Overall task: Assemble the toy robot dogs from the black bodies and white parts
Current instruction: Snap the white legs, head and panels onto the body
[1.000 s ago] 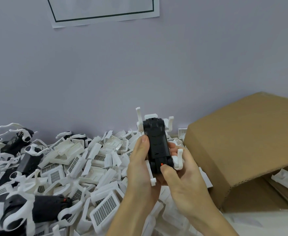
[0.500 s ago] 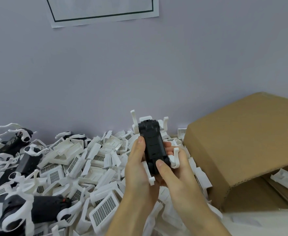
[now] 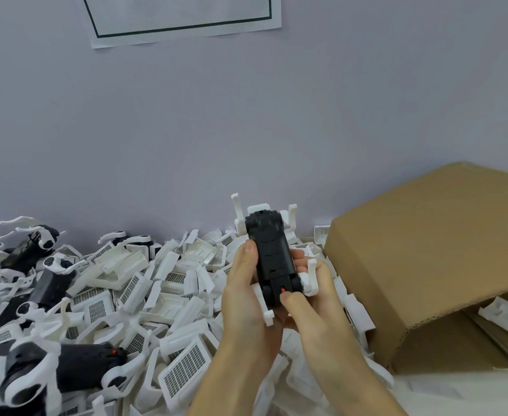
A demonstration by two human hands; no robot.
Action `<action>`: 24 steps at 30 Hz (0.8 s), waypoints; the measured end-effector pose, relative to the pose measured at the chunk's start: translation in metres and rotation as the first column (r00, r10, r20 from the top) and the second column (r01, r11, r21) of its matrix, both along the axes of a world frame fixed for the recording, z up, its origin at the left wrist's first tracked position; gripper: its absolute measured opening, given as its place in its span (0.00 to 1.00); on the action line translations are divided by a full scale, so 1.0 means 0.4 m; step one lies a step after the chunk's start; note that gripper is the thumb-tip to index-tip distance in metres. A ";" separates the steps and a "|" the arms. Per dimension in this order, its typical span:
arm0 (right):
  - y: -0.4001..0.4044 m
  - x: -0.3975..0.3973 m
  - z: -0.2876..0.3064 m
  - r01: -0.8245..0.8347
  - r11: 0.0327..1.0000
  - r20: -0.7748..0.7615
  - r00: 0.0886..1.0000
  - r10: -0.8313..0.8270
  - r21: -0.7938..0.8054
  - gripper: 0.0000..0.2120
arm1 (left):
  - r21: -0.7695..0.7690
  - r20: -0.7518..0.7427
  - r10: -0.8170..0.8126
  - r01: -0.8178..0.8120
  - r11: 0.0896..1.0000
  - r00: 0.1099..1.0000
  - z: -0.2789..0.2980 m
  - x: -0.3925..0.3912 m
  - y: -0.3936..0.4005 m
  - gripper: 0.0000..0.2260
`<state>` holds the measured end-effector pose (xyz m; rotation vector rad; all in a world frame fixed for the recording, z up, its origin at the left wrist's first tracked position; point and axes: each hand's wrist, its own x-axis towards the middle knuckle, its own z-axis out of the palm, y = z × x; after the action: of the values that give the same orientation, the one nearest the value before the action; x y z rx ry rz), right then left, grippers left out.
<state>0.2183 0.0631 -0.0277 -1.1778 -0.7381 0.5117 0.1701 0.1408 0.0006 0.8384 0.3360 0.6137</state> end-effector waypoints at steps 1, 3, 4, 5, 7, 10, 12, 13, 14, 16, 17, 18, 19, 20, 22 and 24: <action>0.000 -0.001 0.002 0.018 1.000 0.007 1.000 -0.018 -0.006 0.16 | 0.010 0.010 -0.005 0.005 1.000 1.000 0.001 0.000 -0.001 0.31; -0.003 -0.002 0.005 0.035 0.999 0.009 0.999 -0.035 -0.011 0.18 | 0.042 0.028 -0.007 0.006 0.999 1.000 0.001 0.000 0.000 0.32; -0.004 -0.003 0.006 0.039 0.999 0.009 0.999 -0.039 -0.012 0.19 | 0.059 0.034 -0.007 0.005 0.998 0.999 0.001 0.001 0.001 0.32; -0.005 -0.003 0.008 0.044 0.999 0.009 0.999 -0.044 -0.013 0.19 | 0.070 0.039 -0.008 0.005 0.998 0.999 0.000 0.001 0.000 0.32; -0.007 -0.003 0.010 0.037 0.999 -0.004 0.999 -0.037 -0.004 0.17 | 0.083 0.041 -0.016 0.012 0.996 0.999 -0.001 0.000 0.001 0.32; -0.008 -0.007 0.015 0.029 1.000 -0.014 0.999 -0.029 0.000 0.15 | 0.086 0.048 -0.016 0.012 0.996 0.999 -0.004 -0.001 0.004 0.30; -0.008 -0.008 0.015 0.043 0.999 -0.006 0.999 -0.043 -0.015 0.15 | 0.090 0.040 -0.018 0.014 0.996 0.999 -0.006 -0.001 0.005 0.30; -0.008 -0.007 0.015 0.045 0.999 0.001 0.999 -0.045 -0.026 0.16 | 0.088 0.037 -0.019 0.016 0.996 0.999 -0.007 -0.001 0.005 0.30; -0.009 -0.007 0.015 0.039 0.999 0.005 0.999 -0.038 -0.035 0.16 | 0.082 0.033 -0.021 0.018 0.996 0.999 -0.008 0.000 0.005 0.29; -0.009 -0.005 0.012 0.018 0.999 0.004 1.000 -0.018 -0.036 0.17 | 0.062 0.016 -0.028 0.027 0.998 0.999 -0.008 0.000 0.005 0.29; -0.010 -0.004 0.009 0.010 0.999 0.004 1.000 -0.009 -0.032 0.17 | 0.044 0.010 -0.033 0.032 0.999 0.999 -0.007 0.001 0.006 0.29; -0.011 -0.003 0.007 0.002 1.000 0.008 1.000 -0.002 -0.029 0.16 | 0.025 0.007 -0.032 0.032 0.999 0.999 -0.007 0.001 0.007 0.29; -0.012 -0.002 0.006 -0.009 1.000 0.013 1.000 0.009 -0.025 0.18 | 0.007 0.006 -0.025 0.025 1.000 1.000 -0.007 0.001 0.008 0.30; -0.012 -0.002 0.006 -0.022 1.000 0.016 1.000 0.023 -0.020 0.20 | -0.013 0.007 -0.011 0.011 1.000 1.000 -0.007 0.002 0.010 0.30; -0.013 0.000 0.004 -0.034 0.999 0.028 0.999 0.034 -0.014 0.22 | -0.042 0.011 0.014 -0.014 0.999 1.000 -0.008 0.003 0.012 0.30; -0.012 0.003 0.003 -0.038 0.999 0.041 0.998 0.039 -0.010 0.23 | -0.015 0.015 0.005 -0.004 1.000 1.000 -0.006 0.002 0.009 0.30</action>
<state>0.2197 0.0585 -0.0264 -1.1876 -0.7956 0.5247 0.1708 0.1446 -0.0017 0.8182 0.3287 0.6206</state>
